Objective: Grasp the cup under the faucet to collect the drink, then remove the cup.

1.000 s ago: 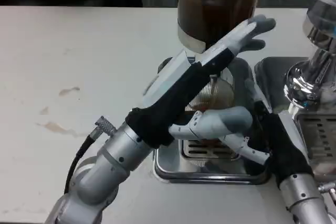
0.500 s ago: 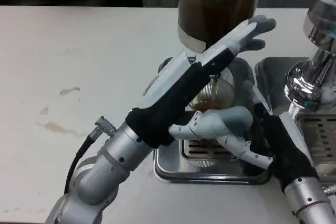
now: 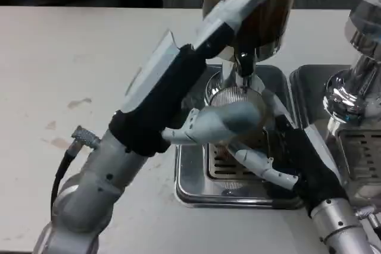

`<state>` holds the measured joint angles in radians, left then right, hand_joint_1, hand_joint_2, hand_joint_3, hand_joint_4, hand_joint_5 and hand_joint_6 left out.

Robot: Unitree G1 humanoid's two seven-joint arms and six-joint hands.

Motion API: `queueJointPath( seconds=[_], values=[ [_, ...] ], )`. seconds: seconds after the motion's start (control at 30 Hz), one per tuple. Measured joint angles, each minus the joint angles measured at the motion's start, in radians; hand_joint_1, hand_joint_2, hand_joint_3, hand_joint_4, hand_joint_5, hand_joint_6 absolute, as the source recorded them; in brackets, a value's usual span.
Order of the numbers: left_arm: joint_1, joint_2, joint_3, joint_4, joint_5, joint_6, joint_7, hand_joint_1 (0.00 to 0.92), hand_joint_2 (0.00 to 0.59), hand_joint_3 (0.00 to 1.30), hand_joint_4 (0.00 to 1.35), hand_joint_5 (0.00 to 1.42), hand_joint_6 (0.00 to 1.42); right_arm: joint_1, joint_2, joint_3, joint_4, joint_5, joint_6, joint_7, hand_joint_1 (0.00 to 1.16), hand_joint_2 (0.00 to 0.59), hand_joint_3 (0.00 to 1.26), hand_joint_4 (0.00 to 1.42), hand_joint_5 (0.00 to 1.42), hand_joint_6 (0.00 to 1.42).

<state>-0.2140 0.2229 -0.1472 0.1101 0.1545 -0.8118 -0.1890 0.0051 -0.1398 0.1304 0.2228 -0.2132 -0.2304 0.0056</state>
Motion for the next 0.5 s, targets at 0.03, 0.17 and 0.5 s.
queueJointPath(
  seconds=[0.03, 0.17, 0.5],
  values=[
    [0.013, 0.002, 0.017, -0.015, 0.0, -0.001, 0.005, 0.0, 0.123, 0.06, 0.0, 0.02, 0.0, 0.0, 0.0, 0.0, 0.001, 0.001, -0.001, 0.001, 0.65, 0.207, 0.0, 0.0, 0.0, 0.0],
    [0.072, 0.015, 0.089, -0.051, 0.003, 0.0, 0.038, 0.0, 0.125, 0.03, 0.0, 0.0, 0.0, -0.005, 0.0, -0.001, 0.007, 0.003, -0.003, 0.003, 0.66, 0.208, 0.0, 0.0, 0.0, 0.0],
    [0.289, 0.065, 0.228, 0.024, 0.156, -0.003, 0.163, 0.0, 0.131, 0.0, 0.0, 0.0, 0.0, -0.044, 0.016, 0.0, 0.053, 0.004, -0.01, 0.003, 0.67, 0.202, 0.0, 0.0, 0.0, 0.0]
  ],
)
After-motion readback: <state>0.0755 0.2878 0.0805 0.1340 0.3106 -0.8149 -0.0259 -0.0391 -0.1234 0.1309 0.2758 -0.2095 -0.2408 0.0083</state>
